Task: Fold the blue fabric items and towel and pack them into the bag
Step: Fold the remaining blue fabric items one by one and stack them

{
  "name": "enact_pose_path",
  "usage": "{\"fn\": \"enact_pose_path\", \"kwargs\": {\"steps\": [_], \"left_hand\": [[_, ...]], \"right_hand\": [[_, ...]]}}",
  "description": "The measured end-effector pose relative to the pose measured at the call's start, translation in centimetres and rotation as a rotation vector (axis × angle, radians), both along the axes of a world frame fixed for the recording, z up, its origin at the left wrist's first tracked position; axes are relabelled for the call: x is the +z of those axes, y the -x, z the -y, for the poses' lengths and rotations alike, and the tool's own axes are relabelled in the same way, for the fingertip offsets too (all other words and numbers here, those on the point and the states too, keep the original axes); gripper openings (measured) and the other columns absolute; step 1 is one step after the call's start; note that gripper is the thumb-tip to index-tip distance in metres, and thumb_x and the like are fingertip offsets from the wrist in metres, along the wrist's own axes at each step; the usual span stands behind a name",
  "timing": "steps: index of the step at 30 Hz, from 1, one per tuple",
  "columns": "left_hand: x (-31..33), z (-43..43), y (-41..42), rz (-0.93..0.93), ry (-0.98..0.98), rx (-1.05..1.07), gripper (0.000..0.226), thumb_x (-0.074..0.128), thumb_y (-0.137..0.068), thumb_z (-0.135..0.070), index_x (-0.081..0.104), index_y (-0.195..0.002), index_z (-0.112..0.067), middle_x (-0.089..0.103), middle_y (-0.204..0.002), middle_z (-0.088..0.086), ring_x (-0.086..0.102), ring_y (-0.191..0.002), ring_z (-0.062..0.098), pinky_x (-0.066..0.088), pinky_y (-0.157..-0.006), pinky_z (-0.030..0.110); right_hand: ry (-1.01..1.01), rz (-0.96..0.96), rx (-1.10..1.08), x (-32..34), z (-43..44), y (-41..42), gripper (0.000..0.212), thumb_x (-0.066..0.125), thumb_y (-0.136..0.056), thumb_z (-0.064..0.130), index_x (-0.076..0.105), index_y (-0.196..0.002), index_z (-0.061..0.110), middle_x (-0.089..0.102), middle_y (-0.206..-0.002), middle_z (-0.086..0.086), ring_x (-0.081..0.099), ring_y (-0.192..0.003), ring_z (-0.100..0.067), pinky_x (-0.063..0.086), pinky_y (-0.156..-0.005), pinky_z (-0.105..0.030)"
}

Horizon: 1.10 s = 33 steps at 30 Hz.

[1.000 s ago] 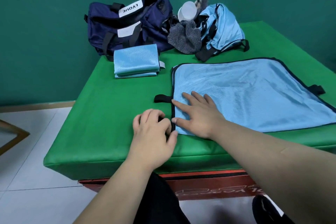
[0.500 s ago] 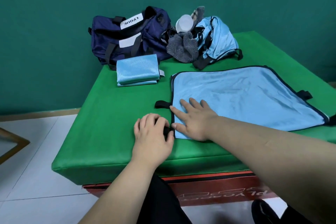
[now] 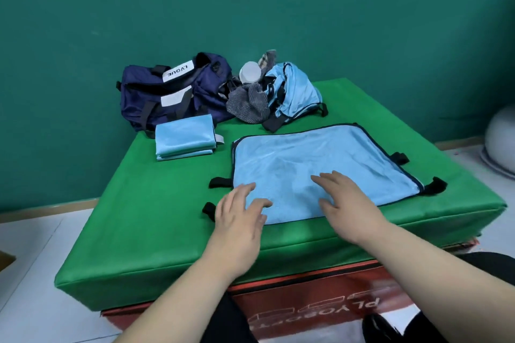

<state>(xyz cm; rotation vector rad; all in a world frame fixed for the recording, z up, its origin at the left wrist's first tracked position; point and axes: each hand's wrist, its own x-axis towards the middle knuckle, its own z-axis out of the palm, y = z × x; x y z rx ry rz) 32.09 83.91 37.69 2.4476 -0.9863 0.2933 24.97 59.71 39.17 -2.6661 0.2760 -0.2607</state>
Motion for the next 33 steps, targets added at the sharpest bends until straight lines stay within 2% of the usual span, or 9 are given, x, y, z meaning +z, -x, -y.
{"fn": "enact_pose_path", "kwargs": {"steps": [2,7,12,17,20,23,26,29,33], "left_hand": [[0.9,2.2,1.0,0.003,-0.048,-0.043,0.038,0.031,-0.098,-0.038,0.052,-0.129,-0.032,0.03,-0.154,0.002,0.012,-0.143,0.017,0.011,-0.119,0.04],[2.6,10.2,2.9,-0.103,-0.187,-0.153,0.041,0.039,-0.103,-0.041,0.037,-0.143,-0.034,0.012,-0.161,-0.004,-0.001,-0.148,0.014,-0.002,-0.121,0.036],[2.9,17.0,4.1,-0.151,-0.197,-0.218,0.042,0.041,-0.102,-0.043,0.04,-0.143,-0.031,0.017,-0.161,-0.002,0.004,-0.148,0.016,0.006,-0.121,0.035],[2.4,22.4,4.1,-0.171,-0.192,-0.259,0.039,0.04,-0.104,-0.036,0.045,-0.141,-0.025,0.022,-0.159,-0.002,0.009,-0.147,0.012,0.012,-0.118,0.028],[2.1,26.2,3.3,-0.189,-0.169,-0.205,0.042,0.038,-0.105,-0.029,0.041,-0.146,-0.02,0.018,-0.163,0.001,0.005,-0.15,0.014,0.01,-0.12,0.029],[1.5,29.9,2.9,-0.229,-0.199,-0.163,0.047,0.037,-0.105,-0.031,0.037,-0.15,-0.016,0.015,-0.164,0.004,0.003,-0.152,0.018,0.008,-0.123,0.033],[0.4,32.7,3.0,-0.261,-0.228,-0.147,0.051,0.035,-0.105,-0.035,0.032,-0.152,-0.015,0.012,-0.165,0.005,0.001,-0.153,0.019,0.007,-0.124,0.036],[-1.1,34.0,3.5,-0.251,-0.239,-0.112,0.054,0.033,-0.105,-0.038,0.026,-0.153,-0.015,0.018,-0.164,0.003,0.003,-0.153,0.018,0.003,-0.124,0.04],[-2.0,34.1,3.8,-0.202,-0.334,-0.08,0.068,0.027,-0.104,-0.045,-0.001,-0.157,-0.012,0.007,-0.166,0.0,-0.003,-0.153,0.016,-0.003,-0.123,0.044]], "right_hand": [[-0.011,0.027,-0.052,0.0,1.8,1.3,0.053,0.055,-0.093,0.012,0.049,-0.145,0.017,0.046,-0.148,-0.004,0.03,-0.143,-0.023,0.023,-0.117,-0.033],[-0.027,0.123,-0.226,1.2,8.9,4.9,0.051,0.061,-0.088,0.012,0.055,-0.139,0.012,0.053,-0.141,-0.005,0.036,-0.14,-0.027,0.024,-0.118,-0.038],[-0.083,0.139,-0.401,0.6,14.3,7.1,0.049,0.058,-0.093,0.021,0.053,-0.141,0.017,0.051,-0.142,-0.002,0.033,-0.14,-0.024,0.023,-0.12,-0.04],[-0.178,0.111,-0.522,-1.1,17.1,7.5,0.05,0.054,-0.096,0.034,0.049,-0.144,0.02,0.053,-0.14,-0.003,0.038,-0.134,-0.024,0.031,-0.115,-0.044],[-0.049,0.022,-0.565,-1.5,18.2,7.1,0.056,0.053,-0.094,0.042,0.043,-0.147,0.026,0.055,-0.135,-0.001,0.044,-0.128,-0.027,0.035,-0.109,-0.044],[-0.014,-0.019,-0.544,-1.9,19.3,6.4,0.048,0.052,-0.093,0.033,0.051,-0.14,0.031,0.061,-0.129,0.004,0.048,-0.121,-0.025,0.034,-0.104,-0.042],[-0.155,0.077,-0.559,-2.1,20.5,6.2,0.043,0.055,-0.089,0.021,0.061,-0.13,0.031,0.065,-0.123,0.005,0.053,-0.118,-0.022,0.035,-0.105,-0.038],[-0.399,0.259,-0.684,-2.3,21.7,6.3,0.043,0.059,-0.085,0.015,0.065,-0.124,0.031,0.067,-0.112,0.005,0.059,-0.109,-0.022,0.046,-0.1,-0.041],[-0.437,0.269,-0.71,-3.0,22.3,6.2,0.043,0.061,-0.084,0.016,0.065,-0.123,0.034,0.06,-0.096,0.013,0.061,-0.1,-0.023,0.051,-0.091,-0.042]]}}
